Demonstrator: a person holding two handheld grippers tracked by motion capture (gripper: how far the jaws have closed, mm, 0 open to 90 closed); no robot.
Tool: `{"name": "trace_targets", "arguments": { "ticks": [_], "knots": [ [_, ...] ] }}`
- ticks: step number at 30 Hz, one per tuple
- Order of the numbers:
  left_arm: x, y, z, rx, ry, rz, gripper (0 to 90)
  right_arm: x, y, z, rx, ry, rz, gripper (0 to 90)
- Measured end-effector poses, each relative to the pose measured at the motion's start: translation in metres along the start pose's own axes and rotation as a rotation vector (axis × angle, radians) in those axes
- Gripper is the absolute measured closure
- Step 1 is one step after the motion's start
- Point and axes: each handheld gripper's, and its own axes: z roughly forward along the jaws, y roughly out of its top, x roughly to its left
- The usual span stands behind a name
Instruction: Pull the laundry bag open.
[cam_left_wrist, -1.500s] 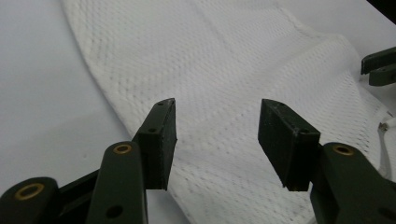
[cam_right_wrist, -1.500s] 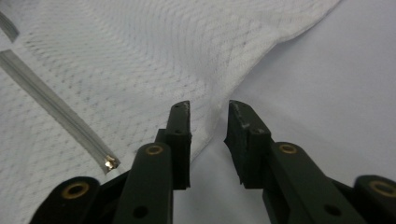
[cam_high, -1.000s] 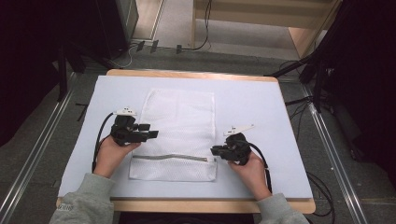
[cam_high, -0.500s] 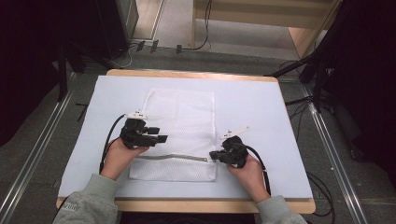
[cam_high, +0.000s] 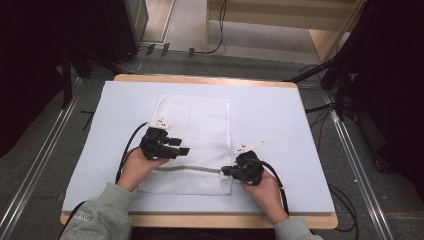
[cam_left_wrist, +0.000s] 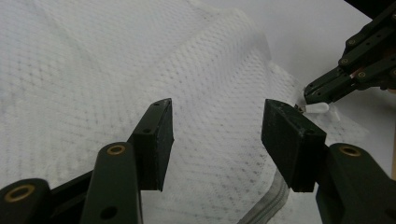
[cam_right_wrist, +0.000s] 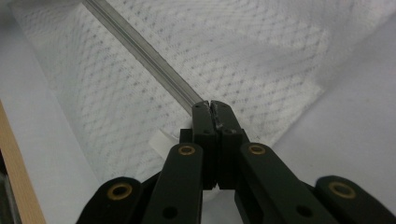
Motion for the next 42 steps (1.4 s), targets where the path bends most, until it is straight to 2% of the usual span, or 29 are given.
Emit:
{"name": "trace_targets", "arguments": {
  "ticks": [6,7,12,17,20,24,28,30,34,38,42],
  "knots": [
    [-0.008,0.001,0.004,0.001,-0.020,0.011,44.8,0.005,0.003,0.003,-0.010,0.012,-0.020,90.0],
    [-0.012,0.001,0.006,-0.002,-0.032,0.017,44.8,0.006,0.003,0.001,-0.028,0.019,-0.027,90.0],
    [-0.020,0.001,0.010,0.009,-0.052,0.030,45.1,0.004,0.002,-0.004,-0.036,-0.001,-0.030,90.0],
    [-0.029,0.002,0.016,0.023,-0.069,0.042,45.8,-0.005,-0.002,-0.004,-0.009,-0.040,-0.023,90.0],
    [-0.034,0.002,0.021,0.031,-0.082,0.055,46.1,-0.009,-0.003,-0.002,-0.008,-0.036,-0.028,90.0],
    [-0.035,0.001,0.025,0.041,-0.094,0.049,46.9,-0.007,-0.003,0.000,-0.011,-0.037,-0.036,90.0],
    [-0.036,0.001,0.027,0.050,-0.093,0.047,48.1,-0.008,-0.005,0.001,-0.033,-0.037,-0.085,89.3],
    [-0.038,0.000,0.029,0.053,-0.093,0.042,49.0,-0.008,-0.006,0.001,-0.038,-0.031,-0.088,89.2],
    [-0.041,-0.001,0.033,0.066,-0.110,0.042,51.9,-0.011,-0.007,0.001,-0.047,-0.017,-0.096,89.2],
    [-0.046,-0.002,0.041,0.102,-0.130,0.040,59.0,-0.011,-0.008,0.001,-0.046,-0.016,-0.096,89.1],
    [-0.048,-0.002,0.045,0.112,-0.150,0.027,69.1,-0.011,-0.008,0.001,-0.047,-0.013,-0.096,89.1]
  ]
}}
